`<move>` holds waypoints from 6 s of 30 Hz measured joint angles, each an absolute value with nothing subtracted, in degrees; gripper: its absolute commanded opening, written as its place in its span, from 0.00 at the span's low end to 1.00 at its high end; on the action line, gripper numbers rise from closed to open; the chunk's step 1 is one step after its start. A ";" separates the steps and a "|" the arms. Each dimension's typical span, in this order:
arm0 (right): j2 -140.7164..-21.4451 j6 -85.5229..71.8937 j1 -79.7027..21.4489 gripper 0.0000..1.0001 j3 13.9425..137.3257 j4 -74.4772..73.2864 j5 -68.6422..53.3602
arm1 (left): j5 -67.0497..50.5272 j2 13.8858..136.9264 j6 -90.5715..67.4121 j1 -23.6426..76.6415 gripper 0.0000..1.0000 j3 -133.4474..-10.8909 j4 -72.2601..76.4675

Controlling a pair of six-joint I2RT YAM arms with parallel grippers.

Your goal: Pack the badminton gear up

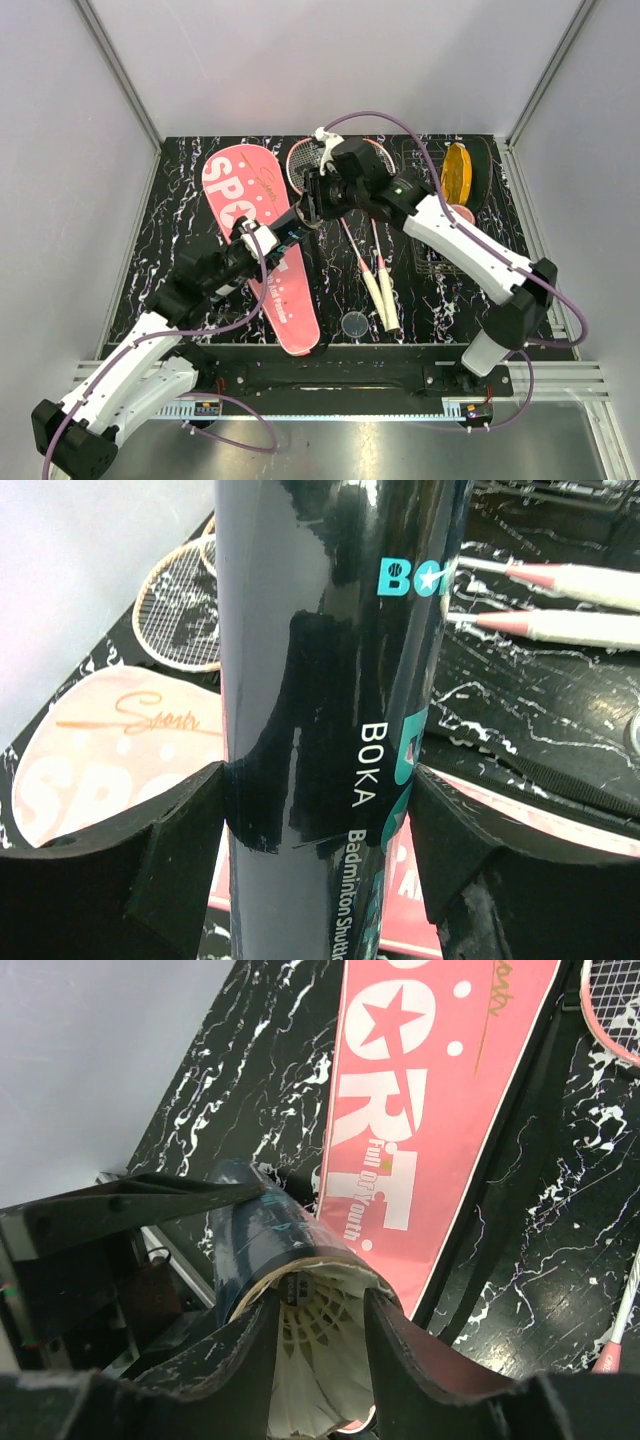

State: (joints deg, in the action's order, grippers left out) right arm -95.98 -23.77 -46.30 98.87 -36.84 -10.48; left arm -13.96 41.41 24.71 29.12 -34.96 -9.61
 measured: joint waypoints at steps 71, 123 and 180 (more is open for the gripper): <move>-78.54 -26.35 -37.87 0.41 84.01 -29.87 -19.38 | -16.47 41.17 23.59 30.72 0.00 -34.35 -5.52; -95.02 -30.28 -61.52 0.28 54.02 -31.44 -2.44 | 13.98 36.86 22.61 30.79 0.00 -34.09 1.04; -74.35 -21.37 -42.19 0.00 81.41 -33.21 -40.77 | -34.17 39.79 25.91 30.79 0.00 -34.13 -6.39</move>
